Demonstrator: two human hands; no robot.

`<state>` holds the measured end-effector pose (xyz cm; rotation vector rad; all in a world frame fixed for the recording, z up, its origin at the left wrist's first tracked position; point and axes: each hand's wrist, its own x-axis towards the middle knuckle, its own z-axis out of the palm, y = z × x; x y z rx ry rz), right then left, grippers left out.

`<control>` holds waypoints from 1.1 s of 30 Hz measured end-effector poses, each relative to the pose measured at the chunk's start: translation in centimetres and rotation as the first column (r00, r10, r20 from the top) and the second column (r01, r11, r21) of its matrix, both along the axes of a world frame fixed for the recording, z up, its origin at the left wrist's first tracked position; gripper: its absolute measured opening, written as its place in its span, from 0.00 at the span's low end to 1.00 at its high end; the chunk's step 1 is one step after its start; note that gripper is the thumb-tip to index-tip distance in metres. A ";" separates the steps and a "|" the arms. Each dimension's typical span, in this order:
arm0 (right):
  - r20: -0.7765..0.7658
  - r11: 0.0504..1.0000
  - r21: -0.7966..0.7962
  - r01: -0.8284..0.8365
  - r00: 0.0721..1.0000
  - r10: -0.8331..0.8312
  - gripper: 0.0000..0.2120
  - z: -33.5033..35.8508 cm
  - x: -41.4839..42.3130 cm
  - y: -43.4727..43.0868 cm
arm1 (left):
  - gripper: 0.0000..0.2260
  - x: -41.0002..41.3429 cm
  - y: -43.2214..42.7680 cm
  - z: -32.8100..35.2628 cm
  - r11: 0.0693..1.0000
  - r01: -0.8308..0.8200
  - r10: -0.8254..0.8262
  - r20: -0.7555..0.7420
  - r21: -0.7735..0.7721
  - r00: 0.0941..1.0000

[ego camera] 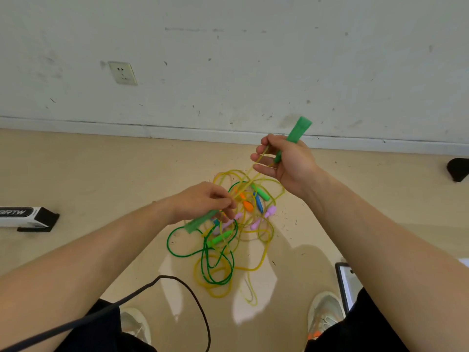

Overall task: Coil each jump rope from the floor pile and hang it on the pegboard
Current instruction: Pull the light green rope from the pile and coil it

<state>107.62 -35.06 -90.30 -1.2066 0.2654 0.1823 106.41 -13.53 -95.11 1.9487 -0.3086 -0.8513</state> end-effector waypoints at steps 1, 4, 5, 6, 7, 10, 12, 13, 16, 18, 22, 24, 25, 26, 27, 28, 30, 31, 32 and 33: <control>-0.006 1.000 -0.005 0.020 1.000 -0.020 0.10 -0.1 0.1 -0.3 | 0.09 0.1 0.0 0.0 1.000 -0.030 0.030 0.002 0.007 1.000; -0.042 0.996 -0.059 0.060 0.997 -0.063 0.09 -0.4 0.3 -1.0 | 0.10 0.3 -0.1 0.3 0.989 -0.143 0.142 0.033 0.030 0.989; -0.065 0.989 -0.130 0.076 0.994 -0.085 0.08 -0.6 0.3 -1.2 | 0.10 0.4 -0.1 0.4 0.981 -0.190 0.187 0.058 0.039 0.981; -0.093 0.967 -0.243 0.083 0.990 -0.109 0.08 -0.7 0.3 -1.4 | 0.09 0.6 0.0 0.5 0.970 -0.238 0.233 0.087 0.051 0.968; -0.119 0.918 -0.390 0.068 0.985 -0.123 0.08 -1.1 0.3 -1.7 | 0.09 0.7 0.1 0.6 0.957 -0.285 0.277 0.114 0.059 0.954; -0.148 0.642 -0.761 -0.089 0.988 -0.038 0.10 -1.8 0.1 -2.2 | 0.10 0.8 0.2 1.0 0.922 -0.388 0.385 0.090 0.012 0.918; -0.128 0.491 -0.854 -0.174 0.984 0.127 0.15 -1.7 -0.2 -1.8 | 0.12 0.8 0.1 1.4 0.919 -0.394 0.394 0.020 -0.010 0.919; -0.120 0.440 -0.874 -0.208 0.968 0.218 0.18 -1.6 -0.5 -1.3 | 0.13 0.8 -0.1 1.6 0.922 -0.386 0.385 -0.023 -0.016 0.922; -0.186 0.352 -0.870 -0.345 0.892 0.412 0.29 -0.6 -1.6 0.7 | 0.21 0.7 -0.6 1.9 0.909 -0.411 0.386 -0.232 -0.067 0.893; -0.245 0.419 -0.776 -0.471 0.838 0.489 0.24 -0.7 -2.0 1.6 | 0.26 0.8 -0.7 2.1 0.910 -0.403 0.348 -0.352 -0.094 0.869; -0.178 0.468 -0.715 -0.519 0.783 0.596 0.08 -1.1 -2.0 2.3 | 0.30 0.7 -0.3 2.6 0.938 -0.322 0.243 -0.415 -0.131 0.877; -0.153 0.455 -0.703 -0.547 0.741 0.654 0.04 -1.0 -2.1 2.4 | 0.28 0.6 -0.1 2.9 0.948 -0.289 0.209 -0.422 -0.135 0.882; -0.140 0.431 -0.712 -0.555 0.714 0.686 0.06 -1.0 -2.2 2.3 | 0.25 0.4 -0.2 3.0 0.952 -0.278 0.202 -0.421 -0.126 0.884; -0.113 0.411 -0.734 -0.541 0.693 0.712 0.09 -1.1 -2.2 2.2 | 0.21 0.3 -0.2 3.1 0.960 -0.258 0.191 -0.418 -0.110 0.888; -0.080 0.391 -0.769 -0.506 0.683 0.726 0.10 -1.2 -2.2 2.1 | 0.18 0.1 -0.2 3.2 0.969 -0.227 0.169 -0.412 -0.096 0.895; -0.048 0.375 -0.805 -0.459 0.682 0.730 0.11 -1.4 -2.1 2.0 | 0.17 0.0 -0.3 3.4 0.977 -0.193 0.141 -0.409 -0.088 0.902; 0.001 0.361 -0.854 -0.375 0.693 0.721 0.13 -1.2 -2.1 1.8 | 0.17 -0.1 -0.3 3.5 0.985 -0.146 0.098 -0.407 -0.089 0.908; 0.014 0.359 -0.864 -0.353 0.696 0.718 0.14 -1.1 -2.1 1.8 | 0.17 -0.1 -0.2 3.6 0.986 -0.137 0.088 -0.408 -0.094 0.909; 0.021 0.357 -0.869 -0.342 0.696 0.718 0.14 -1.0 -2.1 1.8 | 0.18 -0.1 -0.2 3.6 0.986 -0.132 0.082 -0.410 -0.097 0.908; 0.020 0.352 -0.872 -0.339 0.695 0.719 0.14 -0.7 -2.3 1.9 | 0.18 -0.1 -0.2 3.7 0.987 -0.125 0.074 -0.414 -0.099 0.907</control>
